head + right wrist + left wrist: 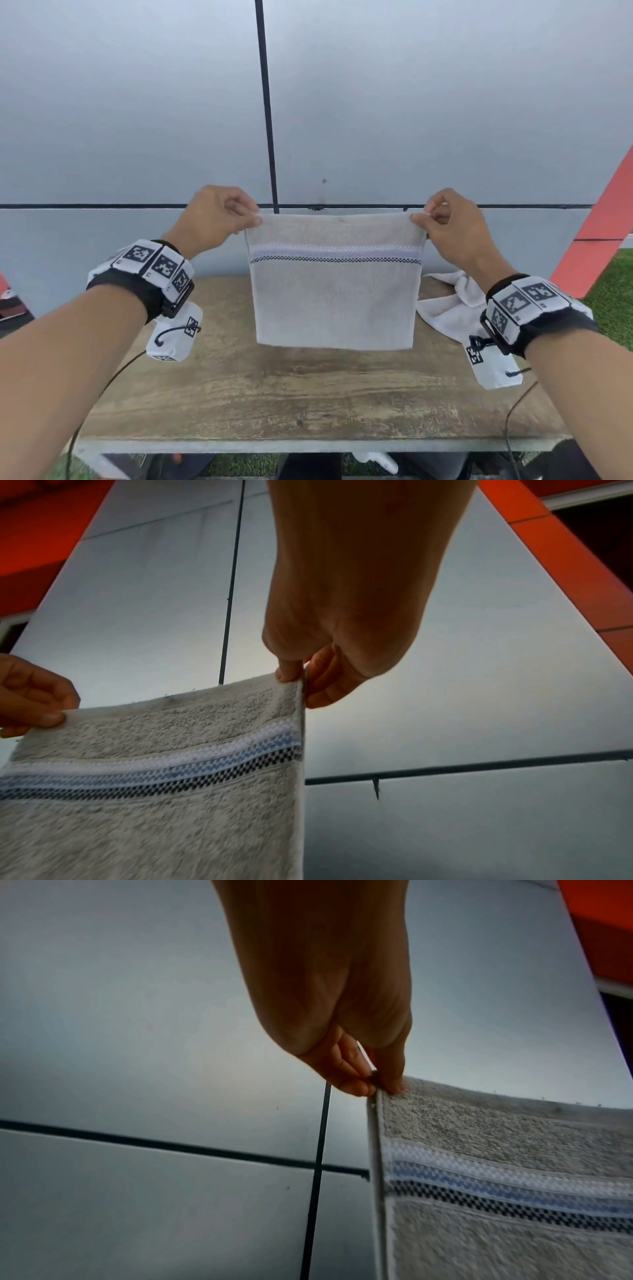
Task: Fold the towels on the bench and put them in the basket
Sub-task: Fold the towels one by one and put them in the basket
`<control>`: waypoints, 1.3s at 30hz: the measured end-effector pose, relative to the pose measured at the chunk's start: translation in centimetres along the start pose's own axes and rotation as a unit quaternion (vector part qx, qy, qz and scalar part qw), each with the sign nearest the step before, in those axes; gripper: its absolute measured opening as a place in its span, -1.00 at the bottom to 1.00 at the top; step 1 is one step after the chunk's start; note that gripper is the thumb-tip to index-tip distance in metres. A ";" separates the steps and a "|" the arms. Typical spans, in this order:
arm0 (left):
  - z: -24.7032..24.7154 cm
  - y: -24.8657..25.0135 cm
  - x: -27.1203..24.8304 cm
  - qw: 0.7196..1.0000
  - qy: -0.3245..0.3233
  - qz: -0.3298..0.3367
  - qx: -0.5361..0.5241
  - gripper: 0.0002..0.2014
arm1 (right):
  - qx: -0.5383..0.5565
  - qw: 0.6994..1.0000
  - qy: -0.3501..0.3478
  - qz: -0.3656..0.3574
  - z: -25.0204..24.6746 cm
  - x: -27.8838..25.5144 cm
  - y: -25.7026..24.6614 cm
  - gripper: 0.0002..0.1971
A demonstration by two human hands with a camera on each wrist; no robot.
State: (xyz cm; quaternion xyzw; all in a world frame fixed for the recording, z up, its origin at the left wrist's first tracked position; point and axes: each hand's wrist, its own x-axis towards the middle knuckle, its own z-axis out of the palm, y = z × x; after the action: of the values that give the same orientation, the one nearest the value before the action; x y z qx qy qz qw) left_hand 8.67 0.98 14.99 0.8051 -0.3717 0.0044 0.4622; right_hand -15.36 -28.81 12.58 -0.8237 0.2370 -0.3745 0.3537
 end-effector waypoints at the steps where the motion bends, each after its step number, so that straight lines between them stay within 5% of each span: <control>1: -0.4 0.5 0.1 1.000 0.025 0.007 -0.014 -0.84 | 0.014 1.000 0.015 -0.016 -0.3 0.4 -0.5 -0.83; 5: -0.7 0.3 -1.3 0.997 0.076 0.024 -0.005 -0.84 | 0.022 0.998 0.015 -0.061 -0.6 -0.3 -0.9 -0.91; 8: 0.6 -2.3 -4.2 0.999 0.032 -0.008 0.037 -0.91 | -0.019 0.998 -0.036 -0.040 0.3 -3.0 1.1 -0.92; 14: 4.8 -10.2 -11.9 0.972 -0.184 -0.082 0.122 -0.78 | -0.137 0.942 -0.304 0.044 2.7 -10.8 7.7 -0.92; 19: 6.6 -13.2 -14.8 0.900 -0.385 -0.134 0.154 -0.91 | -0.144 0.874 -0.449 0.117 3.2 -15.2 10.2 -0.87; 30: 8.6 -13.5 -14.6 0.890 -0.403 -0.175 0.119 -0.83 | -0.127 0.875 -0.438 0.163 2.8 -15.6 10.6 -0.90; 36: 9.0 -14.3 -14.8 0.897 -0.386 -0.201 0.075 -0.84 | -0.088 0.920 -0.358 0.129 4.0 -15.4 11.0 -0.86; 39: 9.2 -14.8 -14.2 0.926 -0.314 -0.206 0.045 -0.85 | -0.070 0.950 -0.276 0.131 5.1 -14.3 11.2 -0.89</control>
State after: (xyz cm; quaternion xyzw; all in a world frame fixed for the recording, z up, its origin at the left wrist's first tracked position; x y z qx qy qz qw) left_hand 4.25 6.87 -6.25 0.8440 -0.3233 -0.3275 0.2756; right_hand -21.42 -24.51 -4.78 -0.8794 0.2614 -0.0659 0.3925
